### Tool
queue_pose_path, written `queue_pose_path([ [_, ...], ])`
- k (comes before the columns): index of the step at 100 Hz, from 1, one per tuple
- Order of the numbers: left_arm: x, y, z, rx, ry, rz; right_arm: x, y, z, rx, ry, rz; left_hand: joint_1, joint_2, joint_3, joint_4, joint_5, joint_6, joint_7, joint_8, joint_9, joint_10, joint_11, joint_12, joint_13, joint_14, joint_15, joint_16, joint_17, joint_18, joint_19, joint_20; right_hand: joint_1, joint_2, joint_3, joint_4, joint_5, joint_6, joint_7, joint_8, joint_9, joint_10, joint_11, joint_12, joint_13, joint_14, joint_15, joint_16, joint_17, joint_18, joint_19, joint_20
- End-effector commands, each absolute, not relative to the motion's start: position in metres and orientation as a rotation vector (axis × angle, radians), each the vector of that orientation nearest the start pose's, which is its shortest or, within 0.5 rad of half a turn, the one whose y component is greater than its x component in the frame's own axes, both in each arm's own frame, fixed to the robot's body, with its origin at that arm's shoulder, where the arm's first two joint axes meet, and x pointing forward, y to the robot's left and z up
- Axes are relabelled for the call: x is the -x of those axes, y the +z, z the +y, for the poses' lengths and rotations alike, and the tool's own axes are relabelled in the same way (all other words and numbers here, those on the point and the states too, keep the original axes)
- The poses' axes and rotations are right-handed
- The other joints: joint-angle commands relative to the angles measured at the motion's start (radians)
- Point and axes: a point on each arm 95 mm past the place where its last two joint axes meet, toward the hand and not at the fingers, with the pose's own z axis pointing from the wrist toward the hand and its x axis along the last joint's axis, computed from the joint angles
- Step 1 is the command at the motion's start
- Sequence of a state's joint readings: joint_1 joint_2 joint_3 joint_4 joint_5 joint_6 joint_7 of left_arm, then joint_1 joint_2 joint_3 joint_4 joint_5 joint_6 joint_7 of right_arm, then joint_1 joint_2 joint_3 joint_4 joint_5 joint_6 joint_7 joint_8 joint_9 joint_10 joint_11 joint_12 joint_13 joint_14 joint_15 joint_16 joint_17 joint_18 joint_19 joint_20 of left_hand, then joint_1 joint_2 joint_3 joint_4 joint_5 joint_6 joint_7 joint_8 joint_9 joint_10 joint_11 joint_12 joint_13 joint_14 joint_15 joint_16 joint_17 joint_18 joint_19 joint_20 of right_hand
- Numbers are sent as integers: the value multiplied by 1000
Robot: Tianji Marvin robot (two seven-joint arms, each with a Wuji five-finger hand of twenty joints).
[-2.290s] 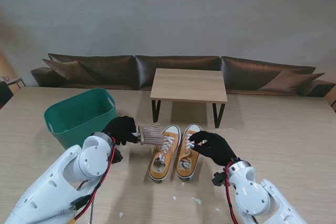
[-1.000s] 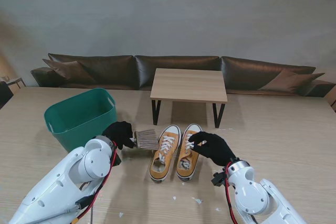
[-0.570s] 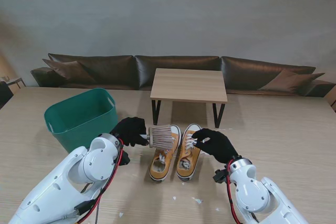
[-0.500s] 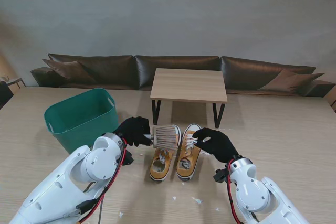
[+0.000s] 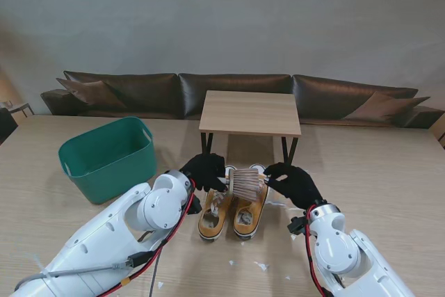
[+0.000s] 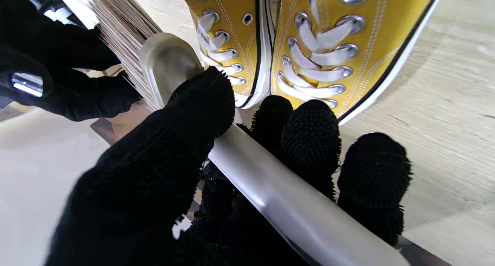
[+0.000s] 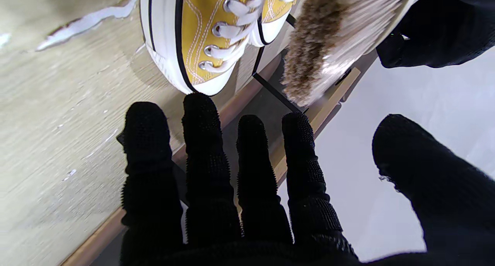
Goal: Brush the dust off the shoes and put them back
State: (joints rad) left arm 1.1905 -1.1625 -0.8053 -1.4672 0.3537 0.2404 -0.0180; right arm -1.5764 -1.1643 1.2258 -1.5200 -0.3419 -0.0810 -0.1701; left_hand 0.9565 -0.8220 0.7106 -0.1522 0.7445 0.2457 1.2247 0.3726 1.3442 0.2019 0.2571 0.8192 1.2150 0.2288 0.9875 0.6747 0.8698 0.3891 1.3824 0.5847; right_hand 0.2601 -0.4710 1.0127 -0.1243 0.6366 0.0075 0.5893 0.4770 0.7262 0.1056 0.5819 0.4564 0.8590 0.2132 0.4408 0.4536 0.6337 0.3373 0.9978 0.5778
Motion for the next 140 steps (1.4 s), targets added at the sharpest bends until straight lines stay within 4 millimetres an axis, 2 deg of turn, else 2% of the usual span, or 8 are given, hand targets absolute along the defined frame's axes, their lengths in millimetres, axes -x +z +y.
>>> queue_pose_path([
  [1,-457,-299,-127,1741,-1759,1454,-403,-342,-2,2245,-2404,-1163,88,36,92,-9,87,-37,113,21,43,38,2,-6,52,-36,33,6,20,34,50,-8,-35,24,5,24,-15,0,2,-22,7,15,1,-13,18,9,9,5,-267,17,6,10],
  [32,-482,-311,-144,1702,-1677,1518,-404,-342,-4,2259,-2403,-1156,85,32,96,-11,89,-39,115,22,44,36,3,-7,52,-39,36,7,23,33,53,-8,-35,26,5,24,-15,1,0,-22,6,15,0,-12,17,9,9,5,-267,19,6,10],
  [54,-494,-324,-147,1630,-1587,1578,-404,-341,-4,2263,-2400,-1151,81,31,99,-13,89,-40,116,22,46,33,4,-7,53,-37,38,7,27,30,54,-9,-35,26,5,24,-15,3,-1,-22,7,18,-1,-12,17,10,9,5,-267,19,6,10],
  [94,-490,-330,-118,1567,-1478,1589,-403,-342,-4,2258,-2391,-1157,76,31,104,-17,85,-44,119,24,46,31,5,-7,52,-39,39,5,29,26,55,-12,-36,27,4,24,-12,2,-1,-21,7,17,-1,-12,19,9,10,6,-267,19,5,11],
  [121,-484,-323,-100,1548,-1461,1564,-402,-343,-3,2258,-2381,-1166,75,31,105,-19,84,-45,119,24,44,31,4,-8,52,-41,38,3,28,26,56,-13,-35,27,5,25,-11,2,-1,-21,7,18,-1,-12,19,10,9,6,-267,19,5,11],
  [140,-478,-312,-98,1535,-1506,1530,-402,-343,-2,2257,-2379,-1167,76,29,104,-20,85,-43,118,23,44,31,4,-8,52,-41,37,3,28,26,56,-14,-36,27,5,24,-13,2,-2,-21,7,16,-1,-12,20,11,10,6,-268,19,4,11],
])
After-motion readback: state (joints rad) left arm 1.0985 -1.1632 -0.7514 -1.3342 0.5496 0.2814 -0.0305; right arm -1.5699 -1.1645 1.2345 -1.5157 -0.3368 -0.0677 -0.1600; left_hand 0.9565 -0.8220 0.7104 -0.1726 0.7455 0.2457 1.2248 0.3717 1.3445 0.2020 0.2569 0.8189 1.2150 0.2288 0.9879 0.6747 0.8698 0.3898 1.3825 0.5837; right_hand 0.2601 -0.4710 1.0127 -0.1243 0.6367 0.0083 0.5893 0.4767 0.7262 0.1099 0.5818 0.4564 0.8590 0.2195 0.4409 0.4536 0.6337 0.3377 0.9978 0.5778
